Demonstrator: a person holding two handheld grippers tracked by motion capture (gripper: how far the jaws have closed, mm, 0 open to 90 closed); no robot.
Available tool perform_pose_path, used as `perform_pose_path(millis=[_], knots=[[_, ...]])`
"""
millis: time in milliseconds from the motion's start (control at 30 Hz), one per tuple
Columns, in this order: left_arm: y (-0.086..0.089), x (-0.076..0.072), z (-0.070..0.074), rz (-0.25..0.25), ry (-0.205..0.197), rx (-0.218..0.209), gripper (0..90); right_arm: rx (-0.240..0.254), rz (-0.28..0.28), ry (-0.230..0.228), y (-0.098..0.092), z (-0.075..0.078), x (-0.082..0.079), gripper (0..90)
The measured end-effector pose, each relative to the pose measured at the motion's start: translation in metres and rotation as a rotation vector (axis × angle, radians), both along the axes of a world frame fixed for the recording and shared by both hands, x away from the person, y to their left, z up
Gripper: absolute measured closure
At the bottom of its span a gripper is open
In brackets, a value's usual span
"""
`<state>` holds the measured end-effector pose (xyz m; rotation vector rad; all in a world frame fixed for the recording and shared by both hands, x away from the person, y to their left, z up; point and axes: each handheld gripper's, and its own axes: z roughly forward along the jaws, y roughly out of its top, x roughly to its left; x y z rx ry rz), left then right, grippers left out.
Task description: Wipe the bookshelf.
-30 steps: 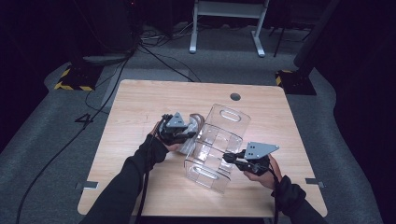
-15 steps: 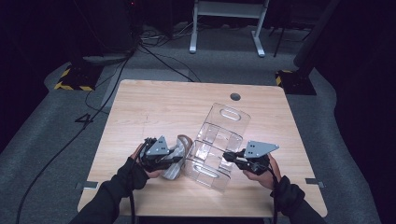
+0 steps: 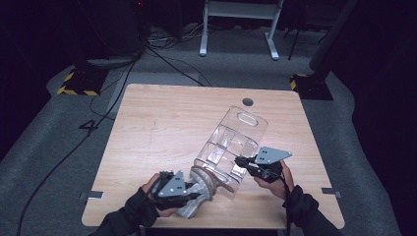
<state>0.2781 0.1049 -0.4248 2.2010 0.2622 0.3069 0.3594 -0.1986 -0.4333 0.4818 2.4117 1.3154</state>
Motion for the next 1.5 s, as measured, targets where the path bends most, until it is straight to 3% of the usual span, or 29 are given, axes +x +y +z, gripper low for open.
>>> perform_pose_path(millis=[100,233,433,467,533,600,633,667,700,767,833,1033,1100,1167,1200,1333,1500], knots=[[-0.02,0.002,0.008,-0.022,-0.044,-0.027,72.9,0.001,-0.003,0.003,0.0,0.0,0.0,84.8],[-0.039,0.007,0.005,-0.052,-0.078,-0.004,72.9,0.007,-0.028,0.007,-0.001,0.0,0.0,84.9],[-0.053,0.02,-0.015,-0.089,-0.054,0.024,73.0,0.02,-0.104,0.013,-0.01,-0.001,0.005,85.1],[-0.056,0.022,-0.021,-0.089,-0.041,0.046,73.0,0.019,-0.11,0.011,-0.01,-0.001,0.005,85.1],[-0.06,0.022,-0.034,-0.093,-0.053,0.121,72.9,0.019,-0.123,0.009,-0.011,-0.001,0.005,85.2],[-0.06,0.027,-0.046,-0.087,-0.033,0.151,72.9,0.019,-0.125,0.009,-0.011,-0.001,0.006,85.2],[-0.059,0.029,-0.047,-0.085,-0.034,0.167,72.9,0.019,-0.126,0.008,-0.011,-0.001,0.006,85.1],[-0.057,0.031,-0.05,-0.081,-0.062,0.204,72.9,0.018,-0.125,0.01,-0.011,-0.001,0.006,85.2],[-0.053,0.034,-0.051,-0.072,-0.076,0.226,73.0,0.017,-0.125,0.011,-0.011,-0.001,0.006,85.2],[-0.042,0.044,-0.052,-0.023,-0.043,0.224,73.1,0.012,-0.126,0.01,-0.011,-0.001,0.006,85.0],[-0.032,0.052,-0.05,0.031,-0.067,0.255,73.1,0.007,-0.134,0.002,-0.011,-0.001,0.006,84.8],[-0.001,0.081,-0.049,0.236,-0.045,0.244,72.9,0.005,-0.186,-0.014,-0.01,-0.001,0.007,84.4],[0.009,0.091,-0.049,0.279,-0.037,0.236,72.9,0.007,-0.205,-0.014,-0.009,-0.002,0.008,84.5],[0.022,0.1,-0.047,0.323,-0.008,0.198,72.8,0.014,-0.224,-0.015,-0.007,-0.002,0.01,84.7],[0.028,0.104,-0.046,0.337,0.011,0.178,72.8,0.018,-0.235,-0.011,-0.006,-0.002,0.011,84.7],[0.047,0.111,-0.041,0.37,0.017,0.118,72.5,0.031,-0.275,-0.001,0.002,-0.002,0.02,85.0],[0.053,0.112,-0.04,0.367,0.031,0.092,70.2,0.036,-0.313,-0.001,0.013,-0.002,0.032,84.9]])
